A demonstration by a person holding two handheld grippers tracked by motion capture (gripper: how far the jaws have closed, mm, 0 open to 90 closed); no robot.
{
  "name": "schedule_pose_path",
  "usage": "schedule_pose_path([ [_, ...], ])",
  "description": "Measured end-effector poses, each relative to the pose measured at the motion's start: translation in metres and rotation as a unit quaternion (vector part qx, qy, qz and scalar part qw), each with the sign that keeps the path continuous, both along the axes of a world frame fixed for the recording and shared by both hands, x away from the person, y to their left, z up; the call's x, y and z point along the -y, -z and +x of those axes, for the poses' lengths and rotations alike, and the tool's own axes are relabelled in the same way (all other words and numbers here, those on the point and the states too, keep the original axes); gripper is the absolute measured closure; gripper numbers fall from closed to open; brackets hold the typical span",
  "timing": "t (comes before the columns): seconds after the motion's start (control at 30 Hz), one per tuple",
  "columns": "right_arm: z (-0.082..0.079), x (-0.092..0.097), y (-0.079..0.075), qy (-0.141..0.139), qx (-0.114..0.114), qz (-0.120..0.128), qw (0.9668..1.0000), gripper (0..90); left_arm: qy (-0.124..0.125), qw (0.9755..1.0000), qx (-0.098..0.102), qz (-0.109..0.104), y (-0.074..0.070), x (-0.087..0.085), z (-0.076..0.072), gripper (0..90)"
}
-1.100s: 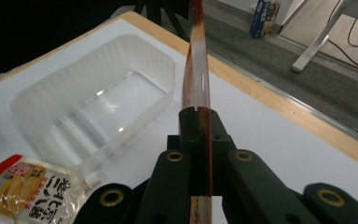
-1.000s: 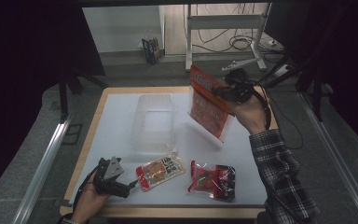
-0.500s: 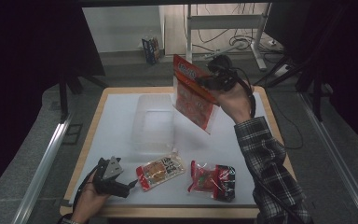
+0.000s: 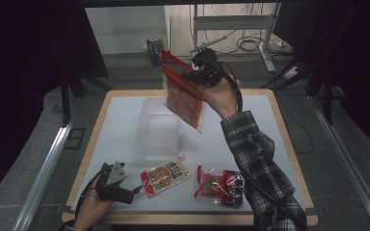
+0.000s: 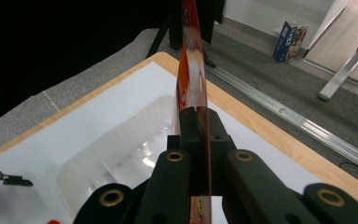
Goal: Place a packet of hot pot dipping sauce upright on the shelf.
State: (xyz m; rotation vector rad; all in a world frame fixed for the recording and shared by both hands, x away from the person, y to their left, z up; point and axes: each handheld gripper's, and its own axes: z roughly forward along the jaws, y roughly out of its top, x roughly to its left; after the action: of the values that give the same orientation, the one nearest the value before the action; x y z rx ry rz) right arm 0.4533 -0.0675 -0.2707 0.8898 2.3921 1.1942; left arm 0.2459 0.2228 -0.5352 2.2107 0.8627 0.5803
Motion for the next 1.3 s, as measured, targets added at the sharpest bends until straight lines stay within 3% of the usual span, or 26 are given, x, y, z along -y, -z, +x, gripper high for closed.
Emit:
schedule_pose_path([
  [0.37,0.005,-0.042,0.002,-0.005,-0.001,0.003,1.0,88.7,0.002,1.0,0.0,-0.002,0.0,0.0,0.0,0.0],
  [0.7,0.01,-0.074,0.014,-0.006,-0.011,0.007,0.9999,88.7,0.005,1.0,0.001,-0.001,0.0,0.0,-0.001,0.0],
  [0.9,0.015,-0.087,0.034,-0.003,-0.019,0.001,0.9998,88.7,0.005,1.0,0.001,-0.003,-0.001,0.0,-0.001,0.0],
  [0.97,0.018,-0.09,0.045,0.004,-0.018,-0.015,0.9997,88.7,0.005,1.0,0.002,-0.003,0.0,0.0,-0.001,0.0],
  [1.07,0.025,-0.089,0.061,0.004,-0.033,-0.019,0.9993,88.7,0.006,1.0,0.002,0.0,-0.001,0.0,-0.001,0.0],
  [1.3,0.035,-0.086,0.088,0.0,-0.036,-0.033,0.9988,88.6,0.005,1.0,0.003,-0.002,-0.001,-0.001,-0.001,0.0],
])
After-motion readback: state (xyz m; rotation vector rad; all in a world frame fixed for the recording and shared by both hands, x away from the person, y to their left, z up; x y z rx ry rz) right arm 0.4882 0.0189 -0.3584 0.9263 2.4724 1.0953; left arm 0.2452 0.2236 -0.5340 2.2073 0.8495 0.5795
